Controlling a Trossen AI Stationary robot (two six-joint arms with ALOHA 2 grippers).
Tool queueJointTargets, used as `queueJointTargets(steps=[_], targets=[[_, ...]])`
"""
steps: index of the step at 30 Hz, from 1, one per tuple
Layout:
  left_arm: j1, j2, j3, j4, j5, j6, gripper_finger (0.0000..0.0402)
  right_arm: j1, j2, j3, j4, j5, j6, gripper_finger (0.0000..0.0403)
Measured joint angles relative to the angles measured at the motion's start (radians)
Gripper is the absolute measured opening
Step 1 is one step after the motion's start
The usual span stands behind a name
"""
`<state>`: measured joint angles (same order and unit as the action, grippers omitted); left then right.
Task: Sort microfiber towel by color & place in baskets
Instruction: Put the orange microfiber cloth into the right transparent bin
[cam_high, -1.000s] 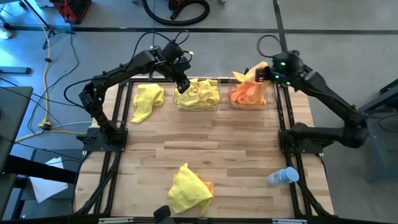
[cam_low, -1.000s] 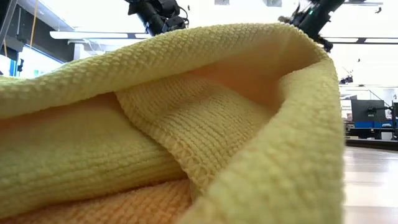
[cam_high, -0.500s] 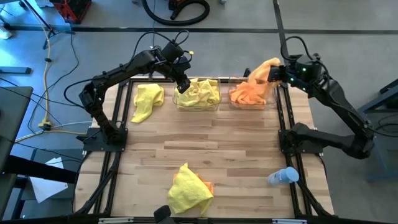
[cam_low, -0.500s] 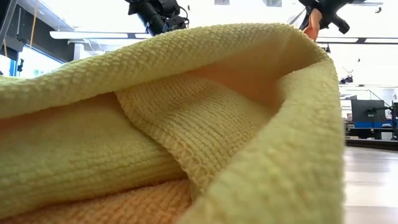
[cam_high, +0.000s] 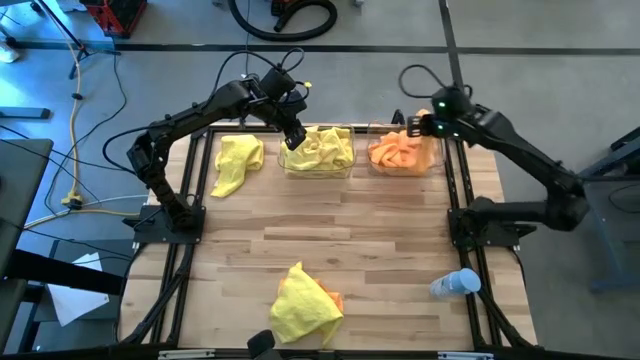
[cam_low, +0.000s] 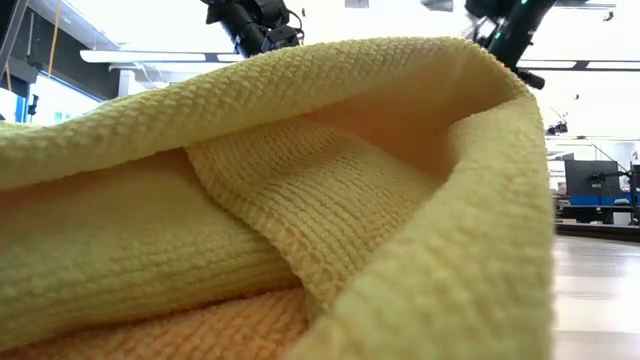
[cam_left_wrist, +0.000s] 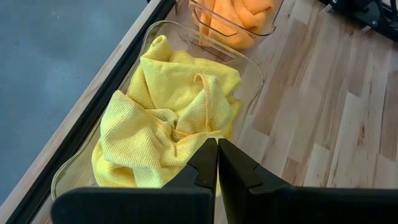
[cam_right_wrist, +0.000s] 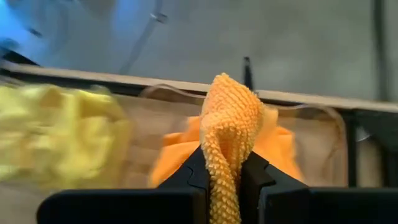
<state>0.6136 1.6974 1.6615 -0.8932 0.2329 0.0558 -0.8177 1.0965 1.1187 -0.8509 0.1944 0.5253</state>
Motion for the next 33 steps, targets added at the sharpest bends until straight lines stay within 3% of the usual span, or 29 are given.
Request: queueJointTargets(steps=[4, 8, 15, 22, 25, 29, 31, 33], targets=[[0.0, 0.0, 0.0, 0.0, 0.0, -0.001, 0.0001, 0.0, 0.108, 0.0, 0.004, 0.066, -0.032, 0.0033], [0.0, 0.0, 0.0, -0.002, 0.0, -0.003, 0.0001, 0.0, 0.194, 0.0, 0.004, 0.032, -0.034, 0.0054], [0.0, 0.0, 0.0, -0.004, 0.0, -0.002, 0.0001, 0.0, 0.248, 0.0, 0.003, 0.013, -0.036, 0.0148], [0.0, 0.0, 0.0, -0.004, 0.0, -0.001, 0.0001, -0.008, 0.154, 0.0, 0.0, -0.058, -0.053, 0.0229], [0.0, 0.0, 0.0, -0.004, 0.0, -0.001, 0.0001, -0.009, 0.1, 0.0, -0.008, -0.107, -0.02, 0.0235], [0.0, 0.0, 0.0, -0.002, 0.0, -0.001, 0.0001, -0.009, 0.072, 0.0, -0.019, -0.284, -0.027, 0.0231], [0.0, 0.0, 0.0, 0.0, 0.0, 0.0, 0.0001, -0.008, 0.073, 0.0, -0.037, -0.281, -0.05, 0.0228], [0.0, 0.0, 0.0, 0.0, 0.0, 0.0, 0.0001, -0.011, 0.084, 0.0, -0.083, -0.199, -0.013, 0.0223]])
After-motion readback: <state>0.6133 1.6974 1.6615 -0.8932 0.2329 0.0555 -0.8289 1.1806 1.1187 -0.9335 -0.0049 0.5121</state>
